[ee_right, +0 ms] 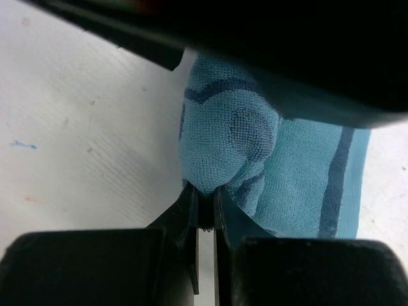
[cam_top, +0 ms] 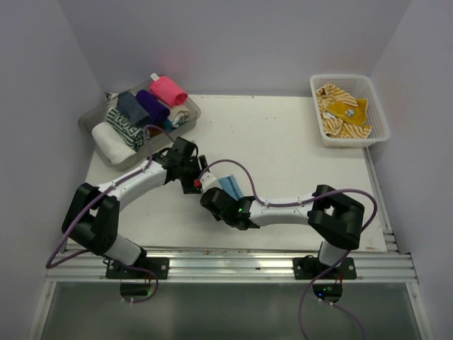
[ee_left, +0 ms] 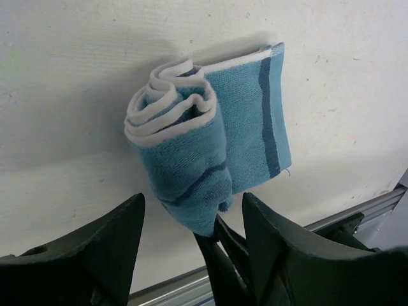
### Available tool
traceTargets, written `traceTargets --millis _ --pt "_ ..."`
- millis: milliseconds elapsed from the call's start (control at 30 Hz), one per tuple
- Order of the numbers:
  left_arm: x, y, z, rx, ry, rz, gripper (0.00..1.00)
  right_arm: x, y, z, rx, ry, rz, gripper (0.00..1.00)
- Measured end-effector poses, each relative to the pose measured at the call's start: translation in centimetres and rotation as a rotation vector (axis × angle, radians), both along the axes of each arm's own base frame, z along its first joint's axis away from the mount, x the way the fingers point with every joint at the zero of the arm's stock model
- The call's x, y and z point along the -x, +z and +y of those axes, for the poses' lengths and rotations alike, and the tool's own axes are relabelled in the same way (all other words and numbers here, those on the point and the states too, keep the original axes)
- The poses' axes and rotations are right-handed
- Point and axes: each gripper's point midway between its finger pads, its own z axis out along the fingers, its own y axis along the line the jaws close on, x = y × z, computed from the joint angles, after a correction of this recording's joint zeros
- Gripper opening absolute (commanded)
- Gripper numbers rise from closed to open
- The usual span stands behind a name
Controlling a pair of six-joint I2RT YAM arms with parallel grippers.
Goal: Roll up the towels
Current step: Roll the towel
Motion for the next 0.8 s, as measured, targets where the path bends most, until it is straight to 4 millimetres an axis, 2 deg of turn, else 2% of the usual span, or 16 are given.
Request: traceTargets --millis 267,500,800 --pt "-0.2 0.5 0.6 -0.006 0.015 -0.015 0.68 -1.2 0.3 -1.5 -0.292 -0.048 0.165 0.00" --pt "-0.4 0.6 0.0 0.023 -0.004 -0.035 0.75 -1.7 0.3 -2.4 -0.490 -0.069 0.302 0.00" --pt "-1.0 -1.4 -1.5 0.071 -0.066 -0.028 0.74 -2.2 0.6 -3.5 -0.681 -0.073 0.458 0.00"
